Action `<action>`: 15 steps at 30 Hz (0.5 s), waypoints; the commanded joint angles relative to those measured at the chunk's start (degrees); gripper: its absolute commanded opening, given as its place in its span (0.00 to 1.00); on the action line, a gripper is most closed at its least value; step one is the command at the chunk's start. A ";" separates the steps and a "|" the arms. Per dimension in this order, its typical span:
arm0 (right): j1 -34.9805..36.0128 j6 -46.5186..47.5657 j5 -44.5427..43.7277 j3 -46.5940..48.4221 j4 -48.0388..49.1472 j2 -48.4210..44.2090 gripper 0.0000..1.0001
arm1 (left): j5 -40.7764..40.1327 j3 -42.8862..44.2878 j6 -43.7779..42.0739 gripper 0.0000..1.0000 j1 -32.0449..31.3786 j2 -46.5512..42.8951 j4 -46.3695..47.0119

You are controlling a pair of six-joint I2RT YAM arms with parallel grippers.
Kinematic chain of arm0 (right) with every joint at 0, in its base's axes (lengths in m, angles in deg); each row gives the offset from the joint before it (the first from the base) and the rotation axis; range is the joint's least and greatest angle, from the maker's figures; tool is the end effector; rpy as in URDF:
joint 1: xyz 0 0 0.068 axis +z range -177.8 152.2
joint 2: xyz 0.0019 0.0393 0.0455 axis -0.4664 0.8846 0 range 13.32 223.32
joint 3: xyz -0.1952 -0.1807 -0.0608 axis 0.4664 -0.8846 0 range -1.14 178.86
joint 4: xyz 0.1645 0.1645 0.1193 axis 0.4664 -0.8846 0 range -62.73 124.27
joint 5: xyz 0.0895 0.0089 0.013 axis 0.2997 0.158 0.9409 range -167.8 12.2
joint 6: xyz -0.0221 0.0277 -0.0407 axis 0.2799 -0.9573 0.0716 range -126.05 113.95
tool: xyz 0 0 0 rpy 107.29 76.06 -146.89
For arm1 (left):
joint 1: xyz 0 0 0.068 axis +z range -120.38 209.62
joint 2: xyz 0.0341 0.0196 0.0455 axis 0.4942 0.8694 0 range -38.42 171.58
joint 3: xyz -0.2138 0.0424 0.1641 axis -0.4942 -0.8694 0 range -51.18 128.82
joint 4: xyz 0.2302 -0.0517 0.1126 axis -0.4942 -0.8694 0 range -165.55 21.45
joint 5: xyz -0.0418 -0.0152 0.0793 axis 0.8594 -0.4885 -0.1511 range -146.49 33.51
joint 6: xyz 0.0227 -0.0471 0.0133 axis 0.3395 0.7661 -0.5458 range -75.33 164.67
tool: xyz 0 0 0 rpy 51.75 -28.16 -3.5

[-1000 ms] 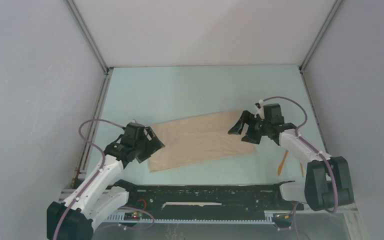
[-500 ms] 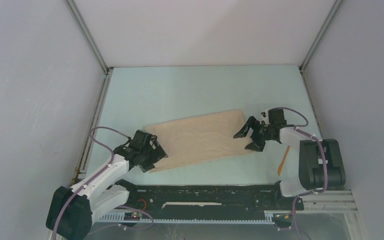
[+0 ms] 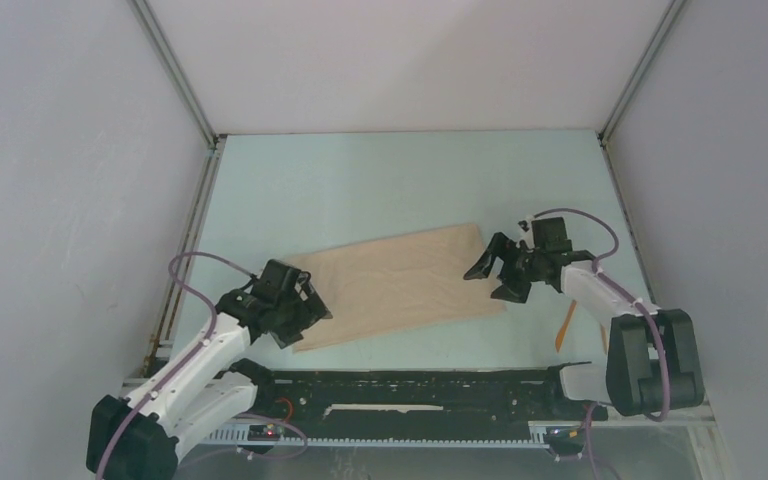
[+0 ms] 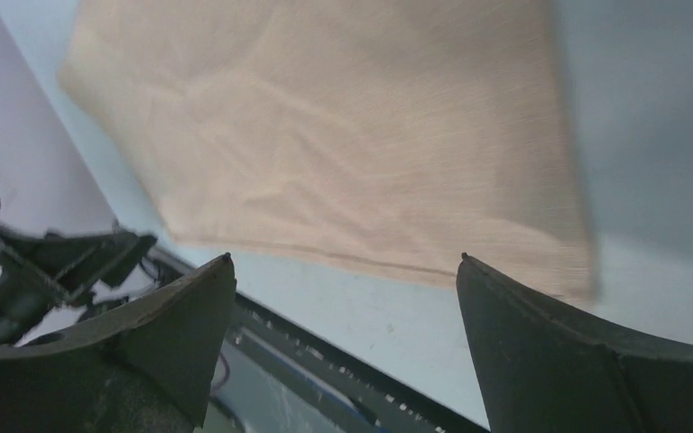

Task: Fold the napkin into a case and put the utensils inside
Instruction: Smooth out the rectangle-folded napkin at the center of the board.

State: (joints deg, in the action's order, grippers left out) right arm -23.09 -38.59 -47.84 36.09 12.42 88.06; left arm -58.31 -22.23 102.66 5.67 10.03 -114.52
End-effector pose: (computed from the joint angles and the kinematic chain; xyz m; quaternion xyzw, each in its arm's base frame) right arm 0.2326 0.0370 0.1764 0.1577 0.9208 0.3178 0.1623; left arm 0.1296 -0.0563 0.1861 -0.2893 0.9332 -0.1275 0.1706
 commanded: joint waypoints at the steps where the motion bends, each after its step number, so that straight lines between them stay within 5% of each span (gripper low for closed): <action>1: 3.73 -2.96 4.75 0.09 3.68 1.68 0.99 | 3.99 0.76 0.32 0.87 -2.87 2.05 2.31; 10: -1.12 -1.32 -0.45 -3.64 2.99 7.21 0.98 | -4.18 -3.64 5.10 0.88 -3.48 6.05 -1.45; 15: -2.60 0.52 -6.61 -3.48 -2.18 1.53 0.98 | -7.83 0.45 3.96 0.88 -3.48 2.81 -5.90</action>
State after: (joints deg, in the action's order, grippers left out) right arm -24.64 -40.71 -45.55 33.71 15.33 93.88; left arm -59.89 -24.17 106.36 2.31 15.08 -114.59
